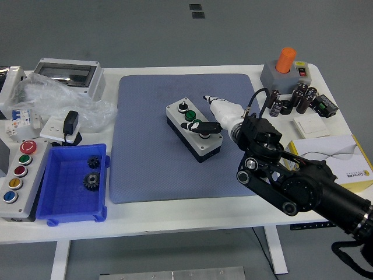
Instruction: Pick up the button,place it on the desk,press the button,press the button
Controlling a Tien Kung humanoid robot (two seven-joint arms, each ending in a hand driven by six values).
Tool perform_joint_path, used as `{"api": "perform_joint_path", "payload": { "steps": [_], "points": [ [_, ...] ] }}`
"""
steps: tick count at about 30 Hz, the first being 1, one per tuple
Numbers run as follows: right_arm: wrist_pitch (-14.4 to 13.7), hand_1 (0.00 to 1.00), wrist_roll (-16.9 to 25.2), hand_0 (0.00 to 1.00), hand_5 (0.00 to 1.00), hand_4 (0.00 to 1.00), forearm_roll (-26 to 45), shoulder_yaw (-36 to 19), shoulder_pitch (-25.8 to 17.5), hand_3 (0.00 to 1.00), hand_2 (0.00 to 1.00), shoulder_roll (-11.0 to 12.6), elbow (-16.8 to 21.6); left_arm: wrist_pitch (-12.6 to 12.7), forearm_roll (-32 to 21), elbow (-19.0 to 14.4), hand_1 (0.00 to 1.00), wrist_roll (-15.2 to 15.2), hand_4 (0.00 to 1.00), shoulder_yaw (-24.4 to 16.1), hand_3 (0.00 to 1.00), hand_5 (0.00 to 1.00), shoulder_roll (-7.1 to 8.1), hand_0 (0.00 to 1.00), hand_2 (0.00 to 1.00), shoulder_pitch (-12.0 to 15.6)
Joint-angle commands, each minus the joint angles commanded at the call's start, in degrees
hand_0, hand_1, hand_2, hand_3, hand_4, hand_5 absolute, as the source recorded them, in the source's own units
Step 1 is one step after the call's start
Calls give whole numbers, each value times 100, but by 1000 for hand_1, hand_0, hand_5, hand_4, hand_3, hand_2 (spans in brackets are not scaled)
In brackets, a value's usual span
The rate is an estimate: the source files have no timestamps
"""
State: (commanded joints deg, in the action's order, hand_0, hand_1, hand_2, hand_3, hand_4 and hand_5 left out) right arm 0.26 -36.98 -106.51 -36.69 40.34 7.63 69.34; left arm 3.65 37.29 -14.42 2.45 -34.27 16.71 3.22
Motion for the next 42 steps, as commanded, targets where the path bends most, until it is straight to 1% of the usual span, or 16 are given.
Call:
{"api": "perform_joint_path", "payload": {
  "steps": [1, 6, 8, 13, 14, 15, 19, 20, 25, 26, 31, 32, 37, 38, 42],
  "points": [
    [7, 976, 0, 681, 953, 998, 3, 17, 8, 998, 998, -11, -19, 0, -5, 1, 645, -5, 708, 2, 611, 282, -1, 607, 603, 0],
    [37, 976, 0, 681, 953, 998, 19, 151, 71, 998, 998, -91, -167, -15, -29, 3, 645, -29, 708, 20, 611, 282, -9, 607, 603, 2],
    [49, 962, 0, 674, 956, 998, 24, 235, 107, 998, 998, -141, -278, -26, -41, 4, 644, -34, 701, 38, 605, 273, -11, 605, 602, 3],
    [83, 962, 0, 674, 956, 998, 84, 402, 168, 998, 998, -229, -549, -41, -63, 5, 644, -54, 701, 70, 605, 273, -15, 605, 602, -1],
    [89, 938, 0, 668, 953, 998, 93, 425, 181, 998, 998, -240, -587, -44, -68, 5, 643, -57, 699, 79, 605, 270, -16, 604, 601, -2],
    [98, 938, 0, 668, 953, 998, 101, 454, 199, 998, 998, -254, -636, -47, -76, 6, 643, -61, 699, 94, 605, 270, -16, 604, 601, -5],
    [117, 938, 0, 668, 953, 998, 114, 525, 239, 998, 998, -289, -723, -52, -87, 5, 643, -70, 699, 130, 605, 270, -16, 604, 601, -18],
    [113, 928, 0, 664, 945, 998, 110, 543, 245, 998, 998, -298, -731, -52, -86, 5, 644, -72, 692, 134, 604, 254, -16, 602, 600, -22],
    [0, 928, 0, 664, 945, 998, 35, 643, 255, 998, 998, -327, -733, -51, -91, 1, 644, -74, 692, 158, 604, 254, -20, 602, 600, -31],
    [-35, 893, 0, 657, 925, 998, 14, 666, 254, 998, 998, -332, -733, -52, -93, 1, 644, -73, 686, 164, 603, 249, -21, 601, 600, -32],
    [-173, 893, 0, 657, 925, 998, -84, 775, 254, 998, 998, -359, -729, -54, -96, -1, 644, -68, 686, 188, 603, 249, -27, 601, 600, -34],
    [-180, 794, 0, 617, 818, 998, -100, 794, 253, 998, 979, -364, -728, -55, -95, -2, 644, -68, 684, 188, 604, 245, -28, 600, 599, -35],
    [-175, 794, 0, 617, 818, 998, -210, 891, 257, 998, 979, -376, -702, -57, -85, -4, 644, -61, 684, 187, 604, 245, -32, 600, 599, -43],
    [-170, 664, 0, 464, 651, 998, -228, 904, 258, 998, 771, -376, -696, -58, -83, -4, 644, -60, 670, 186, 605, 228, -33, 597, 599, -44],
    [-146, 664, 0, 464, 651, 998, -324, 960, 265, 998, 771, -379, -679, -58, -75, -4, 644, -60, 670, 179, 605, 228, -34, 597, 599, -49]
  ]
}}
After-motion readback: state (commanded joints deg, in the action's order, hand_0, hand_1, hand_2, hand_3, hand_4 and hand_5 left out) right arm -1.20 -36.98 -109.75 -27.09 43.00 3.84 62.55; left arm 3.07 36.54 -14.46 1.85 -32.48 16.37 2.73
